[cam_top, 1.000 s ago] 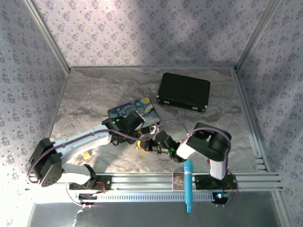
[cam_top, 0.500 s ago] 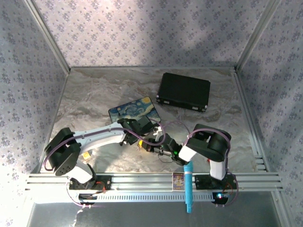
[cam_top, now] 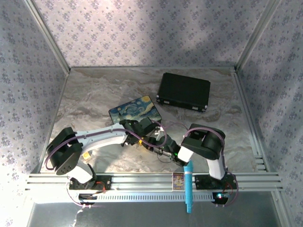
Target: Unlock a padlock with a key
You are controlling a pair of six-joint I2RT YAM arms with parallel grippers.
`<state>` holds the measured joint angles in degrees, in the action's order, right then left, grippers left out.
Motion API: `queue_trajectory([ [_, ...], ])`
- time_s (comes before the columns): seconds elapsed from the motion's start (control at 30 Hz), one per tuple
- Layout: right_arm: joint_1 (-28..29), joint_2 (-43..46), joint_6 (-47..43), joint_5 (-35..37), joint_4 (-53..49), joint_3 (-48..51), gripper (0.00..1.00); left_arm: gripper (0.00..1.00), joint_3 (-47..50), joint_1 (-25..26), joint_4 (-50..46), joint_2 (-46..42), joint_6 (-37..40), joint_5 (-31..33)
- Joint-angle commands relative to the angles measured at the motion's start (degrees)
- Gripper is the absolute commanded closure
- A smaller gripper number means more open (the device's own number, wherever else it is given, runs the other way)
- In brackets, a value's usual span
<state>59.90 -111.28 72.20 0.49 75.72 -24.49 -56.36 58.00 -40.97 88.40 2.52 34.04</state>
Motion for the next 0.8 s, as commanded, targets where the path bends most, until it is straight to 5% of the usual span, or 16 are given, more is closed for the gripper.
queue_trajectory([
  [0.0, -0.5, -0.2, 3.1, 6.5, 4.2, -1.1, 1.0, 0.5, 1.7, 0.6, -3.0, 3.0, -0.3, -8.4],
  [0.4, -1.0, 2.0, 5.9, 13.5, 4.1, 0.0, 1.0, 0.5, 1.0, 1.1, -4.1, 3.4, 0.0, -8.7],
  [0.77, -3.7, 3.0, 5.3, 10.4, 4.2, 0.6, 1.0, 0.5, 0.5, 1.2, -4.9, 3.9, -0.3, -7.0],
])
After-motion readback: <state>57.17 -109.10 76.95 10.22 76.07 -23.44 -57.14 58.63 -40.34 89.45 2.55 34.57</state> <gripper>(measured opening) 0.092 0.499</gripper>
